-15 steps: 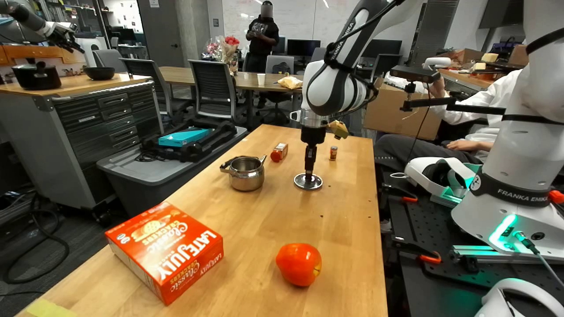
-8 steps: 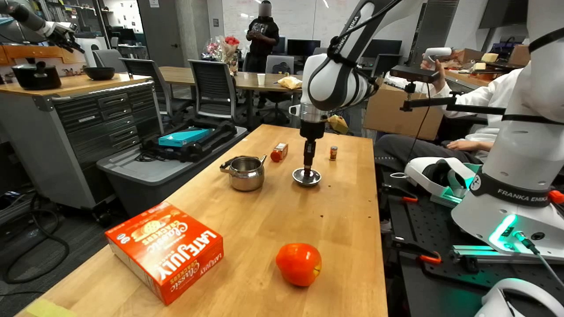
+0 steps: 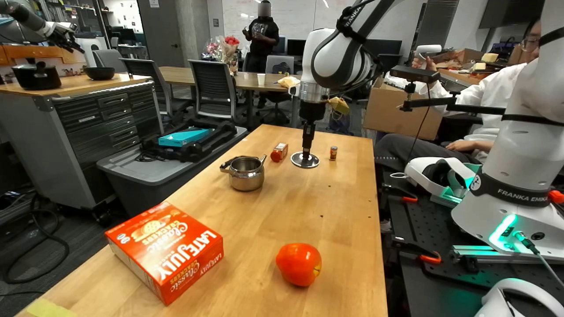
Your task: Cover the silver teapot with a silver lid
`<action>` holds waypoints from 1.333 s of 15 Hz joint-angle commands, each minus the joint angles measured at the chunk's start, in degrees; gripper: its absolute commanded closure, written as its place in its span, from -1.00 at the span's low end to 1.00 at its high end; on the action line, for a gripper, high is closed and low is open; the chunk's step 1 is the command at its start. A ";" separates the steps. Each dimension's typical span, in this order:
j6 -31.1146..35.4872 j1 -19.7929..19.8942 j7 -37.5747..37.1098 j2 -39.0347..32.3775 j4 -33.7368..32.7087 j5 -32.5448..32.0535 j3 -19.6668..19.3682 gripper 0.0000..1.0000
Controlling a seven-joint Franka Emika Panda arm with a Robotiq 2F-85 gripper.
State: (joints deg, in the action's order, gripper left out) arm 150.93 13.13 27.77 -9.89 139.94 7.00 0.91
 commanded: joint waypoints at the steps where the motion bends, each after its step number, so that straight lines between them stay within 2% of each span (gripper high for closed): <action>1: -2.56 -2.17 -2.97 1.82 -1.06 -1.61 -1.51 0.79; 9: -6.45 -3.77 -4.44 -1.11 -7.60 0.63 -0.76 0.79; 14: -10.68 -4.98 -7.61 -3.61 -14.60 0.65 -0.48 0.79; 20: -10.84 -6.50 -11.24 -9.41 -22.67 0.76 0.20 0.79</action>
State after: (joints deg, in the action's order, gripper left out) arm 141.77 7.39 18.42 -15.13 122.94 7.09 1.07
